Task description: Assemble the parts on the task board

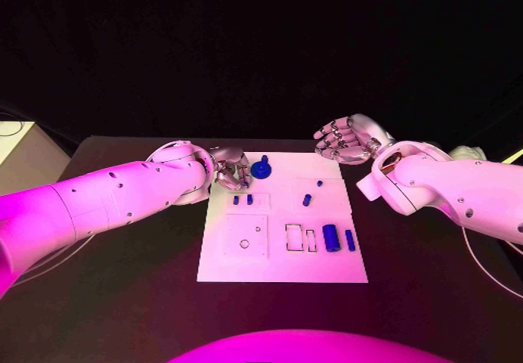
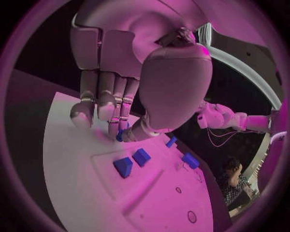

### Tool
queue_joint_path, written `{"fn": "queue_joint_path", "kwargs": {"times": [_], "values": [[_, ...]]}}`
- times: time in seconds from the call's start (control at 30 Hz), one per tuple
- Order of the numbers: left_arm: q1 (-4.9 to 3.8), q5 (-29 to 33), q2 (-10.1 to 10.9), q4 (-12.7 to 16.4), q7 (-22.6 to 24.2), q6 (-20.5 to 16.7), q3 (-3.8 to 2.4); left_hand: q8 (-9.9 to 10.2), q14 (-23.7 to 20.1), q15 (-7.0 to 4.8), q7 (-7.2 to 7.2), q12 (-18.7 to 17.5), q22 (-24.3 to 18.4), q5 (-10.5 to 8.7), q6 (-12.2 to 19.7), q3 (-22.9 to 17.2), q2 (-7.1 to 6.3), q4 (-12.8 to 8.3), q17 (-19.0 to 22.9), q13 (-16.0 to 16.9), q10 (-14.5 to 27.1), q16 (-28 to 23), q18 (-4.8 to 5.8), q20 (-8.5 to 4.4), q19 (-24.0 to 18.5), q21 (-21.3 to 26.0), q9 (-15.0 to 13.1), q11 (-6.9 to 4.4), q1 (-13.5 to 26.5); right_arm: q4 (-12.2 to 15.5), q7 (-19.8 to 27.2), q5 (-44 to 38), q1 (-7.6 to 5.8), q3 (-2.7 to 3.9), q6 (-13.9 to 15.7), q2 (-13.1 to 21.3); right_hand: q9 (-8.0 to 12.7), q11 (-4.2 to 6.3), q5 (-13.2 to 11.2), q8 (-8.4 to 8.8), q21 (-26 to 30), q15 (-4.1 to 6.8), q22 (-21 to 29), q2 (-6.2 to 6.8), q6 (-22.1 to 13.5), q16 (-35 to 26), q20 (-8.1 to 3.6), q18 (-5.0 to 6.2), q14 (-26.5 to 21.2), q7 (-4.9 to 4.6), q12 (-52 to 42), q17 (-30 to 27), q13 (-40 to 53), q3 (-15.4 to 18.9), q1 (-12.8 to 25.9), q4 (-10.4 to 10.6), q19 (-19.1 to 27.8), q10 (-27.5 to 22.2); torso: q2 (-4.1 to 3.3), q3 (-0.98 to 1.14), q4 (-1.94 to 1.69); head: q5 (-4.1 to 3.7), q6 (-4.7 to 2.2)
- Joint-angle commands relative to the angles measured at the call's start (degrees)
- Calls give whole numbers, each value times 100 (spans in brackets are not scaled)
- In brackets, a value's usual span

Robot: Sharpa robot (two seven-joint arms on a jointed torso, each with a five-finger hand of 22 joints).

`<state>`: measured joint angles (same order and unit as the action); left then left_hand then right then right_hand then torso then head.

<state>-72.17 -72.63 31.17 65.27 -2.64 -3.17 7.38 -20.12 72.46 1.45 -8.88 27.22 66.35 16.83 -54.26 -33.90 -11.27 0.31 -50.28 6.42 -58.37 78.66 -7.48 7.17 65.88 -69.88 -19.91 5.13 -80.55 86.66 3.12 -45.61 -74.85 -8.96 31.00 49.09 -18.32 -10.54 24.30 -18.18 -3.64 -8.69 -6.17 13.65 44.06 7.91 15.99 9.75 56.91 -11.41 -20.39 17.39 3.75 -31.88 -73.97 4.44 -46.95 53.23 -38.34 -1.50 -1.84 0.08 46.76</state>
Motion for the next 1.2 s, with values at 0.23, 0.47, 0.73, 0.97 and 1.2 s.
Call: {"fn": "queue_joint_path", "kwargs": {"times": [0.23, 0.47, 0.73, 0.97, 1.2], "values": [[28, 1, 22, 16, -62, 155, 34, 167, -46, 38, -59, -98, -16, -13, 151, 13, -3, -43, -38, 2, 10, -7, 28, 32, -42, 31, 45, 65, 41, 9, 49, -58, 2, 2, -62, 5, 14, -24, 20, -3, -10, -22, 32, -15, 50, -35, 5, 83, 8, -294, -32, -20, -6, -26, 52, -30, 30, 24, 2, -8, -3, 15, -9], [28, 29, 13, 30, -37, 117, 36, 227, -43, 39, -59, -116, -14, -13, 215, 18, -9, -37, -45, 13, -4, 4, 28, 40, -38, 31, 61, 63, 66, 1, 45, -59, 2, 2, -72, -4, 14, -24, 20, -3, -10, -23, 34, -15, 49, -36, 5, 83, 7, -295, -31, -21, -6, -26, 54, -30, 31, 23, -5, -6, -2, 23, -9], [28, 60, 14, 32, -42, 94, 36, 325, -33, 37, -65, -146, 1, -14, 333, 27, -32, -33, -66, 31, -20, 22, 32, 43, -16, 21, 89, 59, 103, -7, 43, -59, 2, 2, -77, -12, 14, -24, 20, -3, -10, -23, 34, -15, 49, -36, 5, 83, 7, -295, -31, -21, -6, -26, 54, -30, 31, 23, -4, -4, 3, 23, -4], [28, 66, 42, 35, -90, 103, 36, 524, -16, 17, -77, -177, 3, -7, 646, 51, -96, -11, -64, 84, -66, 39, 35, 34, 15, 25, 147, 29, 185, -12, 43, -59, 2, 2, -76, -13, 16, -25, 19, -2, -10, -24, 39, -15, 48, -39, 6, 82, 5, -296, -30, -24, -7, -25, 58, -29, 32, 21, -5, -2, -1, 23, -5], [29, 61, 74, 35, -104, 86, 36, 571, -8, 11, -73, -185, 9, -3, 734, 49, -106, -15, -67, 103, -76, 43, 38, 29, 30, 22, 160, 23, 189, -12, 42, -59, 2, 2, -70, -12, 17, -25, 18, -2, -10, -25, 41, -14, 48, -40, 6, 82, 4, -296, -30, -25, -7, -25, 60, -29, 32, 21, -3, -6, -3, 22, -5]]}}
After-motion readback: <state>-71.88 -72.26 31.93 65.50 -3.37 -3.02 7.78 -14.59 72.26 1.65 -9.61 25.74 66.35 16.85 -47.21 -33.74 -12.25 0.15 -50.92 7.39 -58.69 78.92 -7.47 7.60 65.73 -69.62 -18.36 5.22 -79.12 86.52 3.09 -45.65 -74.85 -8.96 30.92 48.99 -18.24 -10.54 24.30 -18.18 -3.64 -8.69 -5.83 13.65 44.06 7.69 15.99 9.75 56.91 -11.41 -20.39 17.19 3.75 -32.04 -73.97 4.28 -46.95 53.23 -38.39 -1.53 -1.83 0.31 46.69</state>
